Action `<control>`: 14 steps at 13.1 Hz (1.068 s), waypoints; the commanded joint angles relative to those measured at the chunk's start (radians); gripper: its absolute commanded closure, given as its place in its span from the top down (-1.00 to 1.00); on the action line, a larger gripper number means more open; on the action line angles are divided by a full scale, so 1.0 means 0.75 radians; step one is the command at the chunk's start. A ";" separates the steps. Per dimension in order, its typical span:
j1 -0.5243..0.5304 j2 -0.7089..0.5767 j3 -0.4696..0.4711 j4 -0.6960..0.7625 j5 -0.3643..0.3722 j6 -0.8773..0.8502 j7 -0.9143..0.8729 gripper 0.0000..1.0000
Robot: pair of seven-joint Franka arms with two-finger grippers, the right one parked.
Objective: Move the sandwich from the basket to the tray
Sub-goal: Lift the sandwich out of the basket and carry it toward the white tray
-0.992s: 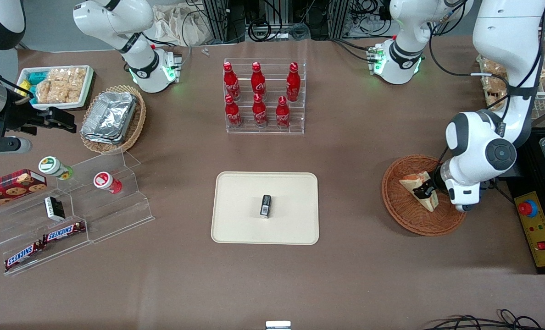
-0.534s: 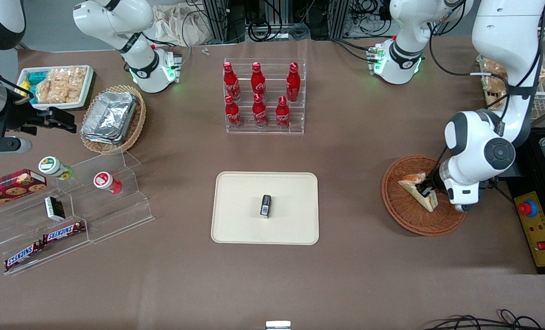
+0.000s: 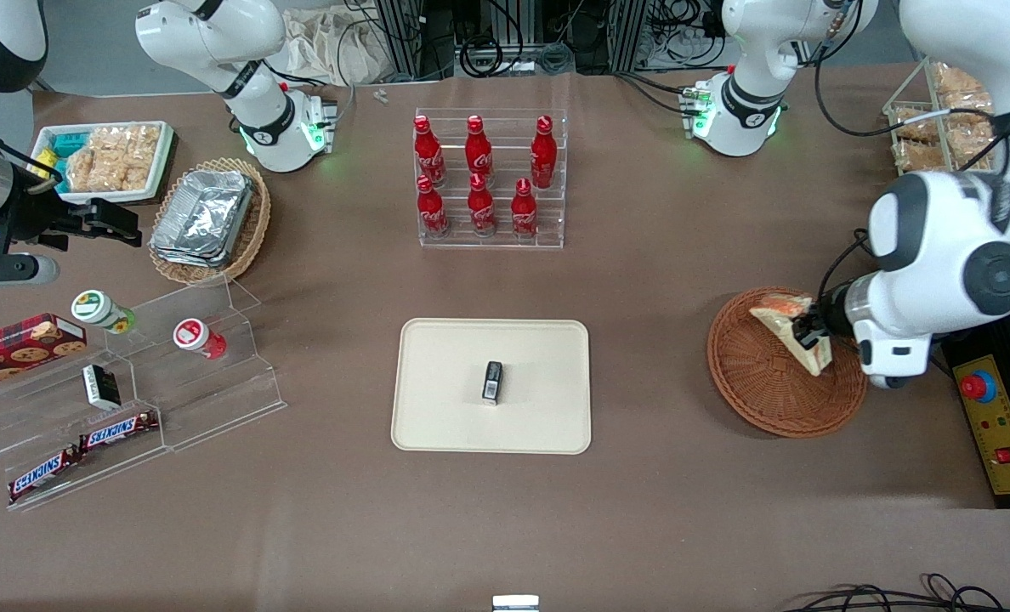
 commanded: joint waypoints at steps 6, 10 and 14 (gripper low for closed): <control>-0.011 0.029 -0.115 0.296 0.011 -0.313 0.382 -1.00; -0.015 0.035 -0.289 0.300 0.087 -0.311 0.392 -1.00; -0.015 0.086 -0.481 0.369 0.087 -0.287 0.390 -1.00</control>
